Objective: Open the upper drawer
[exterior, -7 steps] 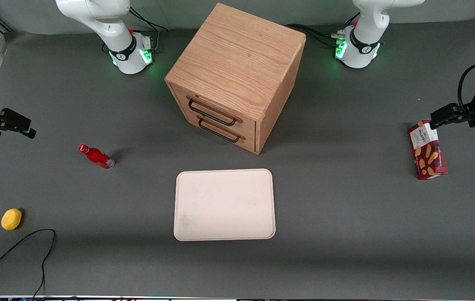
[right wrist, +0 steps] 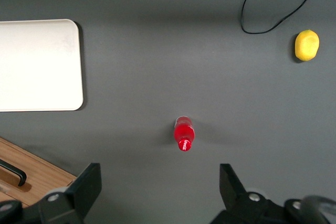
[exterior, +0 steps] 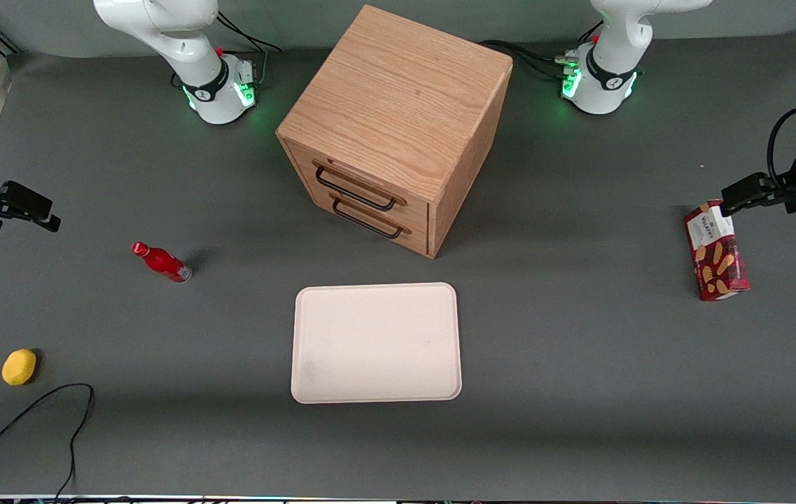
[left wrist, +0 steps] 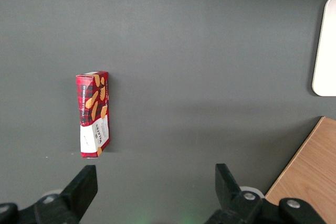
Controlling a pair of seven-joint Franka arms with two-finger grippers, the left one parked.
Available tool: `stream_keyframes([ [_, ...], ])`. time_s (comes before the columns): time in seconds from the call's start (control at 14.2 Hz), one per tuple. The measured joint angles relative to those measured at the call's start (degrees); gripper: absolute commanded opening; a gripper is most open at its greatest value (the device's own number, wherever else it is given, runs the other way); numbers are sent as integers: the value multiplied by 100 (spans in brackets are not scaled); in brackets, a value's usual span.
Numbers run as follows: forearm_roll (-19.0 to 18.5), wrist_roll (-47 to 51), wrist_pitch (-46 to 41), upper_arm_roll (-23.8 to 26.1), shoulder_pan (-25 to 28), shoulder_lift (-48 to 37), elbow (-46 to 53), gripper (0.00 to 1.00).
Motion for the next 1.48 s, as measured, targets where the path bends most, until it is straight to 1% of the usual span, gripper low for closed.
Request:
stream_keyframes([
  [0.49, 0, 0, 0, 12, 58, 0, -9, 100],
  [0.85, 0, -1, 0, 19, 365, 3, -17, 100],
  [1.06, 0, -1, 7, 25, 714, 26, -21, 100],
  [1.48, 0, -1, 37, 23, 1610, 134, -23, 100],
])
